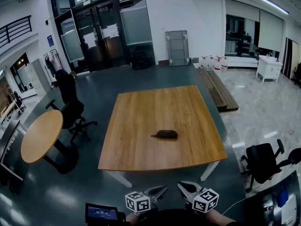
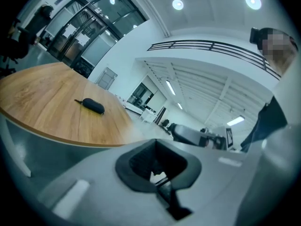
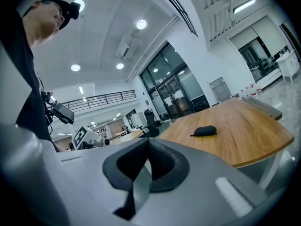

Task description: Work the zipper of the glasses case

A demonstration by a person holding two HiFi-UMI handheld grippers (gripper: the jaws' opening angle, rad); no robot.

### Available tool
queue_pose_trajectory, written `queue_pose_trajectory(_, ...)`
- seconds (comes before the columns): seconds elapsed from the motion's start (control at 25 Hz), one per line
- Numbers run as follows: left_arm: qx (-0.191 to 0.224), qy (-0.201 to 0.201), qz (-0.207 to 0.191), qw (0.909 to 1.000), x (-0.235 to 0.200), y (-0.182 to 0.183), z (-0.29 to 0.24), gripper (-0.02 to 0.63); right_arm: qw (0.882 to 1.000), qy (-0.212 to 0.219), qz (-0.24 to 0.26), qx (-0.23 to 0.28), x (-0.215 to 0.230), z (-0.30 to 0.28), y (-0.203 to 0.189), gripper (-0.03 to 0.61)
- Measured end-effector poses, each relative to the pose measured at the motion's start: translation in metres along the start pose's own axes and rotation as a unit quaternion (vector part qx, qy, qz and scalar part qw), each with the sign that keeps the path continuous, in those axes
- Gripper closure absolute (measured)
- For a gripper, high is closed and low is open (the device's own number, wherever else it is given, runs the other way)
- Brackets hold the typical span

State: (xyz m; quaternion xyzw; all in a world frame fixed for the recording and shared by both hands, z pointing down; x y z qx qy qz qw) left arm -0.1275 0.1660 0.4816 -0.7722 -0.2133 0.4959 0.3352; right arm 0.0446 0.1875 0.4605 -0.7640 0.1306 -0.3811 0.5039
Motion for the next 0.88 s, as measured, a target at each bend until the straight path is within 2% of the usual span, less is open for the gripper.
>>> queue_pose_trajectory(0.88,0.002,0.0,0.007,1.0,0.0004,-0.0063,0.0045,0.615,1.0,0.008,0.007,-0.005,-0.0061,-0.0024,-0.0051,0.574)
Point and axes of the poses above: the fingertips, and each gripper's own axes: z backward along the fingers, x to its right, y out of its top, the point moved 8 cm from there along z, backward along the fingers, and after that the axes turned 7 degrees about -x, right-handed, at the moved point
